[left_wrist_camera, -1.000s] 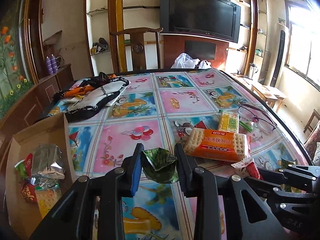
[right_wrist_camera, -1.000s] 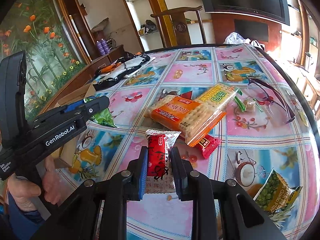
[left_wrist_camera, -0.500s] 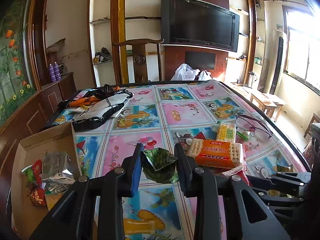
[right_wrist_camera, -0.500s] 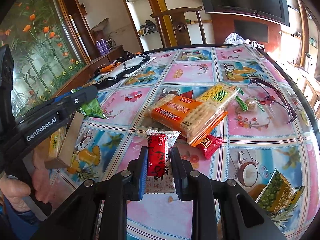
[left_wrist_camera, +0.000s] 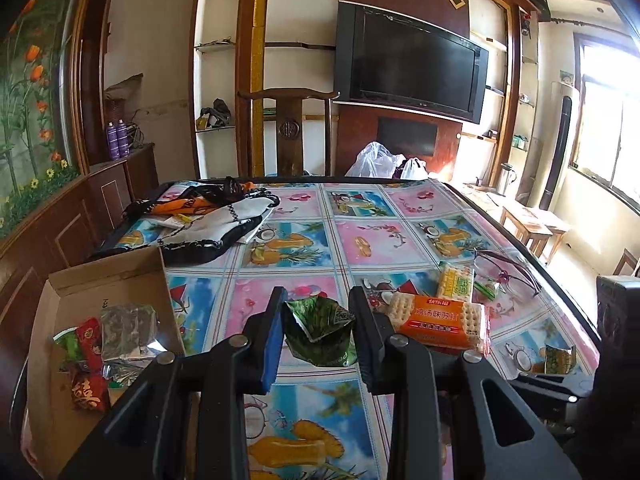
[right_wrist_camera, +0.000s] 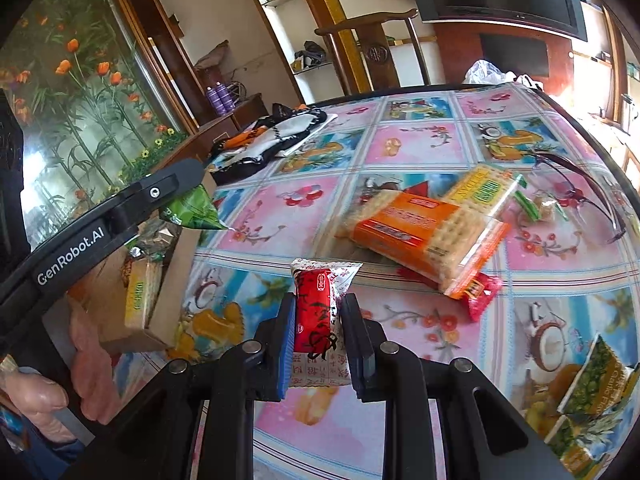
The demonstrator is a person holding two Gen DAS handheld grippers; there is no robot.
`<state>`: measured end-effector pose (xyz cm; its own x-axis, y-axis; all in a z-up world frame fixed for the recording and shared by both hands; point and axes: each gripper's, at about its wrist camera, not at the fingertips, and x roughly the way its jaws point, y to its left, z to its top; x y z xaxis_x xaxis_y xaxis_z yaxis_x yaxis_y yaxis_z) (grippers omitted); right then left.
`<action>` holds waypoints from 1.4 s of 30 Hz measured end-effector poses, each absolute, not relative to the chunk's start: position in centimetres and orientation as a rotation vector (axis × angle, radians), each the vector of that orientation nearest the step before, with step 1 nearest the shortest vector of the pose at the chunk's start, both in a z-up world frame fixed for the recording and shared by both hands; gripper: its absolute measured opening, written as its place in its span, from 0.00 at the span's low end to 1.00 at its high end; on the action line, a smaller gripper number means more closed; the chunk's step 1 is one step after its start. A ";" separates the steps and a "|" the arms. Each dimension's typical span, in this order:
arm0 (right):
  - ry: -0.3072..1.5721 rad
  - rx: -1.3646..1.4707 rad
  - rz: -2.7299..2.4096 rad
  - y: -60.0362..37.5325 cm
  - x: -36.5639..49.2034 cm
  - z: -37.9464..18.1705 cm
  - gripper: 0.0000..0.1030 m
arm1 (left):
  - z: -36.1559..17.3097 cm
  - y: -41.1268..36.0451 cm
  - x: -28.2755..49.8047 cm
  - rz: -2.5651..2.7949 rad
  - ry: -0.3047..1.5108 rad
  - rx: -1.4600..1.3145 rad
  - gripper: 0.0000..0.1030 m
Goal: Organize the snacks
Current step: 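Carry both packets over the cardboard box with both grippers, then lower both packets into the box and open both grippers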
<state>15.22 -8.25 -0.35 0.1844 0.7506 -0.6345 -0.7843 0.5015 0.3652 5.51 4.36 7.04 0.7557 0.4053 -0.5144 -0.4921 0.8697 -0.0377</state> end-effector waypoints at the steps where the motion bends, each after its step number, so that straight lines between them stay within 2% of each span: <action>1: 0.866 -0.045 1.093 -7.8 15.0 -0.3 0.24 | 7.1 4.6 5.3 0.498 0.515 -0.180 0.29; 20: 0.784 -0.105 1.315 1.7 7.1 2.0 0.24 | 7.8 12.5 -2.4 0.658 0.421 -0.360 0.29; 33: 0.788 -0.198 1.383 6.3 3.4 0.5 0.24 | 4.1 14.7 -10.3 0.817 0.389 -0.478 0.29; 42: 0.782 -0.243 1.391 6.8 2.6 -0.5 0.24 | 2.7 15.9 -10.8 0.858 0.437 -0.529 0.30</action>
